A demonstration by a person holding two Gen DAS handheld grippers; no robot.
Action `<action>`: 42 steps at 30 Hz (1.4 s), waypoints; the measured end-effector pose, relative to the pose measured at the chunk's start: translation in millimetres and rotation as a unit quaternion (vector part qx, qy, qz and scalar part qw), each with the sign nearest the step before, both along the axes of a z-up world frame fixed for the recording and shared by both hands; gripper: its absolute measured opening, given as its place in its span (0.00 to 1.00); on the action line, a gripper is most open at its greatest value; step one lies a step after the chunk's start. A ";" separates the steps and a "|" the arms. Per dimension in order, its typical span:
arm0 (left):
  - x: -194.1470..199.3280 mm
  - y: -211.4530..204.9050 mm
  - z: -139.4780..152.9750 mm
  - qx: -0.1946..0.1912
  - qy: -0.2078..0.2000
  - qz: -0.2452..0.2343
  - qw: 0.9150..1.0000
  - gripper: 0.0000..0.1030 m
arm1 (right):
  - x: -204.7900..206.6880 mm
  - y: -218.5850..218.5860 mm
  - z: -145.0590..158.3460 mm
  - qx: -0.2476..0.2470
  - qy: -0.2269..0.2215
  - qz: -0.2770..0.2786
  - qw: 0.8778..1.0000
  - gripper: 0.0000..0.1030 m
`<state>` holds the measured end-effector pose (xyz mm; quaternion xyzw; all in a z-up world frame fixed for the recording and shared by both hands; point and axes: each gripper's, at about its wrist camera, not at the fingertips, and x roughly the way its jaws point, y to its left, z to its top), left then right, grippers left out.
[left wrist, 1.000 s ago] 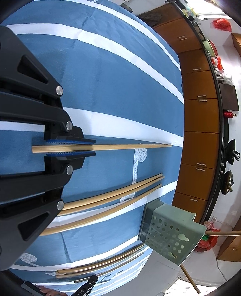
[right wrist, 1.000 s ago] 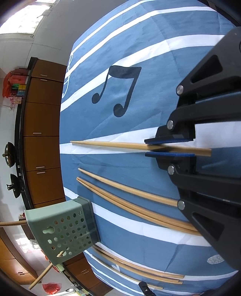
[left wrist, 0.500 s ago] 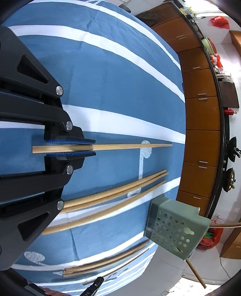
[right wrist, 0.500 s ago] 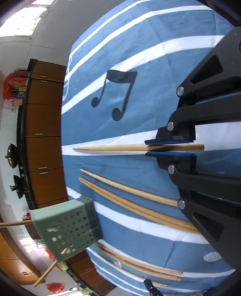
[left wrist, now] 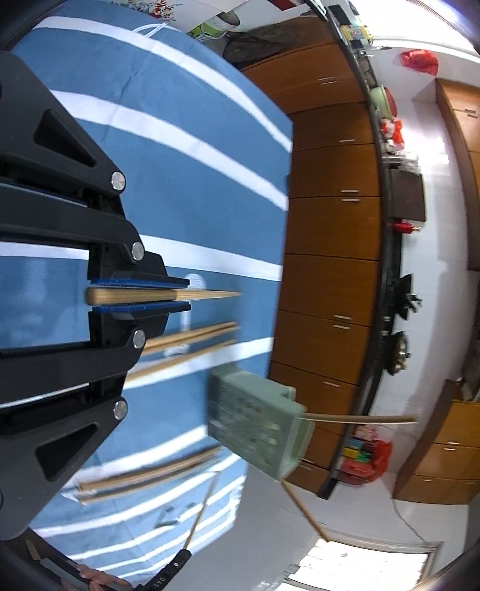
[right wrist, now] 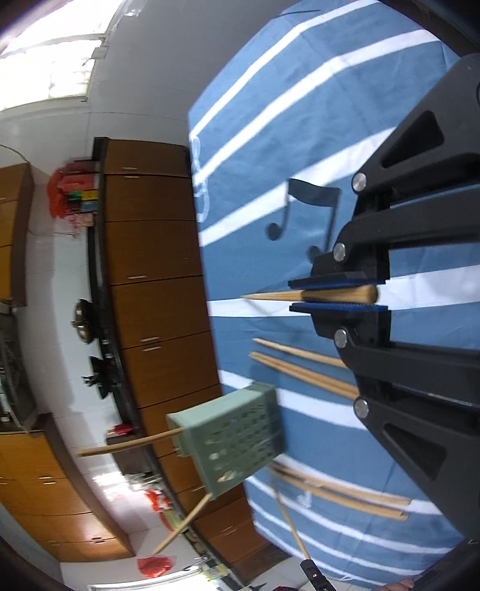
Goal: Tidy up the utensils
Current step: 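Lift both held chopsticks and carry them above the green holder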
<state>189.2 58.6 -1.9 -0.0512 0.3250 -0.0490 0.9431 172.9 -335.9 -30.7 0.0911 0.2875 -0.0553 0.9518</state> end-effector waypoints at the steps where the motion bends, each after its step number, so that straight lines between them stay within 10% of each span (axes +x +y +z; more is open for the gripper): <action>1: -0.6 1.1 5.6 -0.004 -0.008 0.002 1.000 0.07 | -1.3 -0.8 5.3 -0.001 -0.008 -0.001 1.000 0.08; 21: -3.8 -0.9 68.6 -0.006 -0.088 -0.005 0.996 0.07 | 0.0 10.3 76.8 -0.001 -0.086 0.033 0.996 0.07; 42: 0.5 -63.8 179.7 -0.054 -0.236 -0.040 0.969 0.07 | -5.2 51.5 208.8 0.006 -0.137 0.175 0.975 0.07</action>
